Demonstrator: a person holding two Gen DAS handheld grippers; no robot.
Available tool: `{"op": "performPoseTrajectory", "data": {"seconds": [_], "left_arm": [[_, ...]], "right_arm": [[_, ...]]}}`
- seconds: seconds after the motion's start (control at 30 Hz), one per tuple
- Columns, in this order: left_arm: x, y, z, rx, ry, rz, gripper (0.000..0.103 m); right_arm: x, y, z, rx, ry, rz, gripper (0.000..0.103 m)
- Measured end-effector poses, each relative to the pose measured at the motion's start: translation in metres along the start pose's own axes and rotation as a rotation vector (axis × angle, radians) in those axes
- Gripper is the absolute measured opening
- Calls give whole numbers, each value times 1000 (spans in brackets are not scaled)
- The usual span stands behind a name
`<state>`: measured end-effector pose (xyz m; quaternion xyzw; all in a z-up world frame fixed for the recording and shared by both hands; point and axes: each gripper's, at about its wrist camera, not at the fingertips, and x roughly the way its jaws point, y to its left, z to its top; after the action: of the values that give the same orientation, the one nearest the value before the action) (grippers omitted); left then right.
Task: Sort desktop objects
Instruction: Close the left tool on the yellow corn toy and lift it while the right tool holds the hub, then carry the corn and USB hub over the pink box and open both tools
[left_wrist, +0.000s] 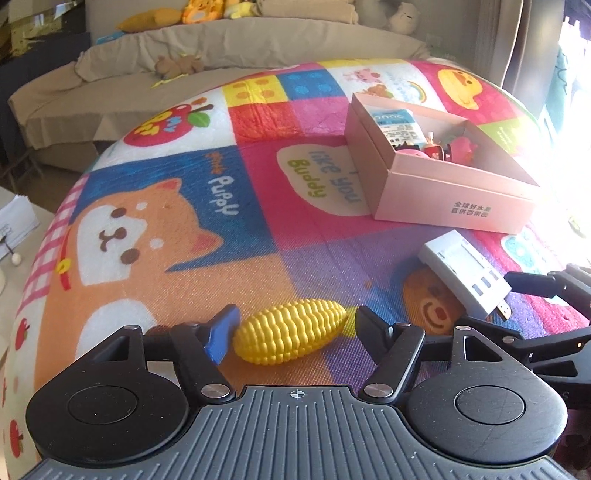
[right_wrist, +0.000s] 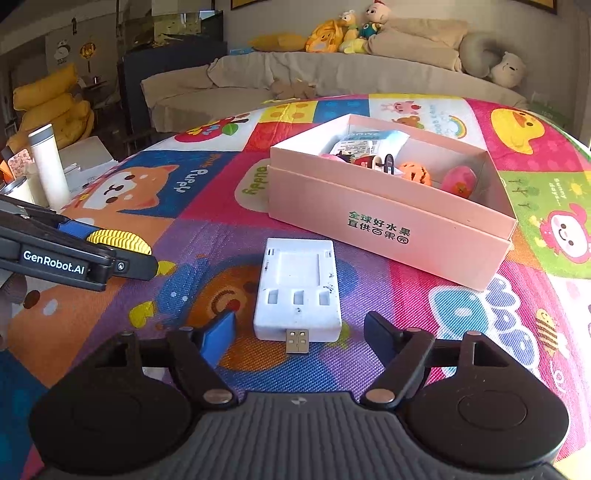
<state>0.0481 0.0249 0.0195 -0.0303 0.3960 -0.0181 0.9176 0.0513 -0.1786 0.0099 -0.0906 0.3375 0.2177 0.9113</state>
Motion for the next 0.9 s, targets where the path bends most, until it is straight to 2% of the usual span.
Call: {"op": "performPoseTrajectory", "data": {"seconds": [0.43, 0.6, 0.8, 0.9], "left_arm": [[-6, 0, -5, -11, 12, 53, 80], [-7, -5, -10, 6, -2, 28, 72], [-5, -10, -11, 46, -26, 45, 72], [-11, -11, -16, 62, -27, 30, 72]], "right_arm": [[1, -1, 0, 13, 3, -9, 83], [1, -1, 0, 17, 5, -12, 84], [2, 2, 1, 5, 9, -33, 87], [3, 4, 5, -8, 21, -42, 87]]}}
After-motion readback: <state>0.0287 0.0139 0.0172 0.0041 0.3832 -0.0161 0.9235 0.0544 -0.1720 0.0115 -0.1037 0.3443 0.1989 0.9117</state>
